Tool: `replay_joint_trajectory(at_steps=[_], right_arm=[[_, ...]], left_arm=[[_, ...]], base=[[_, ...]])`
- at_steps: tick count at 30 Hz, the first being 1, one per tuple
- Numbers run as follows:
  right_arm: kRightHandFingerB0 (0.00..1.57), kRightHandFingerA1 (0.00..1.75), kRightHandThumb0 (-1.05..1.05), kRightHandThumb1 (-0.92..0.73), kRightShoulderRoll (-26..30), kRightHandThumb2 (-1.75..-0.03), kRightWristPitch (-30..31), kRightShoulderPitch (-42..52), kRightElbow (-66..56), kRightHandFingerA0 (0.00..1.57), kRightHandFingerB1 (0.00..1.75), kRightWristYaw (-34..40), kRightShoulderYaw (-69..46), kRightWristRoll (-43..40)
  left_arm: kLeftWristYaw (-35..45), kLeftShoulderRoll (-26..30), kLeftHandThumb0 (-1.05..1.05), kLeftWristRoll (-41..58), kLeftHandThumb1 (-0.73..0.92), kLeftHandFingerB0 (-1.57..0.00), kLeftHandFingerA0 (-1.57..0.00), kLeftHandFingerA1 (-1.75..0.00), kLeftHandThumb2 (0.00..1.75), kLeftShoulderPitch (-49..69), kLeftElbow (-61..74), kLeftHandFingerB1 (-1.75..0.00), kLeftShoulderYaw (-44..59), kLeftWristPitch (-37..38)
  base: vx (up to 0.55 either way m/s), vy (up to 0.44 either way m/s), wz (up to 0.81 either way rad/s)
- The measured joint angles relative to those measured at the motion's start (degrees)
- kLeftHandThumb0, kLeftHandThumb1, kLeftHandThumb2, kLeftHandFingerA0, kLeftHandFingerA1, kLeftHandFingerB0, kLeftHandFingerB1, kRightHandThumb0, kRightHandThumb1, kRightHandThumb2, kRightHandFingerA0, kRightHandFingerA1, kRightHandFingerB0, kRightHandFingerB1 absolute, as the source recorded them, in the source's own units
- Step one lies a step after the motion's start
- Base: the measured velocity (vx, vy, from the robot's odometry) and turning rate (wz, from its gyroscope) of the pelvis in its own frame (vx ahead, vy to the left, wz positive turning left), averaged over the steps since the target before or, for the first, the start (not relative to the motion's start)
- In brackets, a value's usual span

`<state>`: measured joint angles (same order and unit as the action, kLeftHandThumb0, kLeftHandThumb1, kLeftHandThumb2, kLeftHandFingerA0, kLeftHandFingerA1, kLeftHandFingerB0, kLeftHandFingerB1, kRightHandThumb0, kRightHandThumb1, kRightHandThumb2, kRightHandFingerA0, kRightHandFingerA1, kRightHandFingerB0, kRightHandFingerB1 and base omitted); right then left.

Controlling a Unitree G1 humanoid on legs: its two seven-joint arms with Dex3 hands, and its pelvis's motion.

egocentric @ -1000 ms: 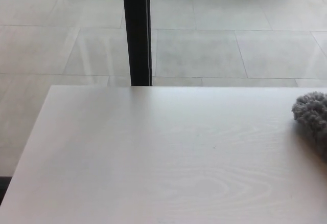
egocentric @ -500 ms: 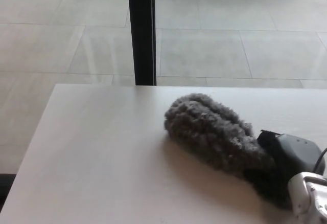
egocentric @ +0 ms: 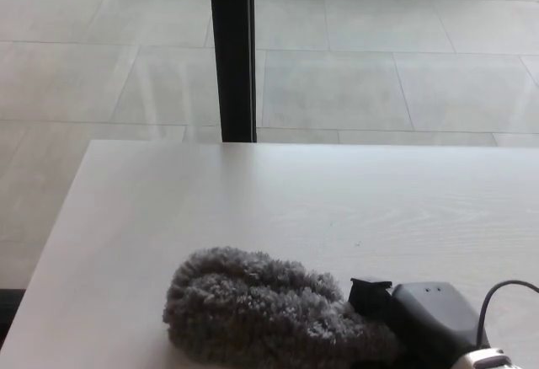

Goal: The robot uses its right hand to pick up the duster kept in the middle of the desk and use it to wipe the desk by swiping its surface twice

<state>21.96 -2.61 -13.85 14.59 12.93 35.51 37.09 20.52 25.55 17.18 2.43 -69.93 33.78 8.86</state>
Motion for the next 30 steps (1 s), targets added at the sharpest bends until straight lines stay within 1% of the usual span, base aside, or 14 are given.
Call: replay_joint_trajectory(at_steps=[2,3,5,6,17,21,22,23,25,26,27,28,29,30], right_arm=[[0.62,1.75,-0.22,-0.67,1.31,-0.86,-1.69,0.85,-0.67,0.81,1.54,-0.11,-0.01,0.33],[0.62,1.75,-0.22,-0.67,1.78,-0.86,-2.44,1.13,-0.72,0.81,1.54,-0.12,-0.06,0.49],[0.70,1.75,-0.15,-0.71,2.52,-0.91,-3.67,1.46,-0.51,1.03,1.46,-0.13,-0.36,0.69],[0.64,1.75,-0.19,-0.68,2.84,-0.90,-4.31,1.49,-0.27,0.82,1.59,-0.15,-0.62,0.71],[0.55,1.75,-0.18,-0.65,-0.18,-0.87,-5.34,-1.95,5.00,0.82,1.71,-1.32,-4.36,1.16],[0.58,1.75,-0.20,-0.66,-2.03,-0.77,-3.84,-4.46,7.34,0.81,1.63,-1.78,-4.36,2.37],[0.72,1.75,-0.24,-0.67,-2.86,-0.67,-3.36,-5.75,8.85,0.83,1.21,-1.76,-4.38,2.82],[0.60,1.75,-0.22,-0.64,-3.86,-0.74,-3.06,-7.13,10.86,0.83,1.57,-1.60,-4.50,3.05],[0.57,1.75,-0.21,-0.64,-5.24,-0.81,-2.61,-9.12,13.81,0.83,1.67,-1.20,-4.84,3.15],[0.63,1.75,-0.20,-0.62,-6.18,-0.86,-1.98,-10.65,16.07,0.84,1.61,-1.04,-5.12,3.20],[0.71,1.75,-0.26,-0.65,-6.56,-0.77,-1.72,-11.63,17.52,0.86,1.10,-0.97,-5.30,3.19],[0.77,1.70,-0.28,-0.66,-6.79,-0.69,-1.54,-12.68,19.31,0.86,0.84,-0.81,-5.66,3.17],[0.79,1.70,-0.27,-0.64,-6.90,-0.70,-1.44,-13.72,21.13,0.90,0.76,-0.62,-6.08,3.14],[0.81,1.72,-0.27,-0.64,-6.89,-0.68,-1.41,-14.67,22.72,0.90,0.86,-0.30,-6.50,3.12]], left_arm=[[0.04,0.19,-1.05,0.00,0.24,-0.96,-1.03,-1.19,1.33,0.06,0.00,-1.18,-0.11,0.00],[0.08,0.29,-1.05,0.00,0.24,-0.96,-1.03,-1.19,1.33,0.07,0.00,-1.18,-0.14,0.00],[0.17,0.50,-1.05,0.01,0.25,-0.99,-1.10,-1.14,1.36,0.17,0.00,-1.17,-0.20,0.00],[0.25,0.62,-1.05,0.00,0.24,-0.99,-1.07,-1.16,1.35,0.21,0.00,-1.17,-0.23,0.00],[0.55,0.77,-1.05,0.00,0.27,-0.95,-1.03,-1.18,1.33,0.09,-0.12,-1.19,-0.67,0.01],[0.52,0.79,-1.05,-0.02,0.27,-0.96,-1.03,-1.18,1.35,0.08,-0.10,-1.18,-0.82,0.01],[0.46,0.79,-1.05,-0.02,0.26,-0.95,-1.01,-1.20,1.35,0.03,-0.19,-1.19,-0.88,0.01],[0.44,0.77,-1.05,-0.03,0.27,-0.92,-0.98,-1.21,1.34,0.05,-0.20,-1.20,-0.92,0.01],[0.46,0.74,-1.05,-0.03,0.27,-0.92,-0.97,-1.22,1.33,0.03,-0.18,-1.20,-0.94,0.01],[0.48,0.73,-1.05,-0.02,0.27,-0.91,-0.98,-1.22,1.35,0.07,-0.18,-1.22,-0.94,0.01],[0.48,0.70,-1.05,-0.02,0.28,-0.92,-1.00,-1.21,1.33,0.10,-0.15,-1.22,-0.94,0.01],[0.48,0.61,-1.05,-0.01,0.30,-0.94,-0.99,-1.20,1.32,0.19,-0.08,-1.19,-0.94,0.01],[0.48,0.55,-1.05,0.00,0.29,-0.95,-1.00,-1.21,1.32,0.37,-0.07,-1.18,-0.93,0.01],[0.48,0.49,-1.05,0.01,0.29,-0.95,-0.99,-1.21,1.30,0.55,-0.07,-1.17,-0.90,0.01]], base=[[0.00,0.000,0.00],[0.00,0.000,0.00],[0.00,0.000,0.00],[0.00,0.000,0.00],[0.00,0.000,0.00],[0.00,0.000,0.00],[0.00,0.000,0.00],[0.00,0.000,0.00],[0.00,0.000,0.00],[0.00,0.000,0.00],[0.00,0.000,0.00],[0.00,0.000,0.00],[0.00,0.000,0.00],[0.00,0.000,0.00]])
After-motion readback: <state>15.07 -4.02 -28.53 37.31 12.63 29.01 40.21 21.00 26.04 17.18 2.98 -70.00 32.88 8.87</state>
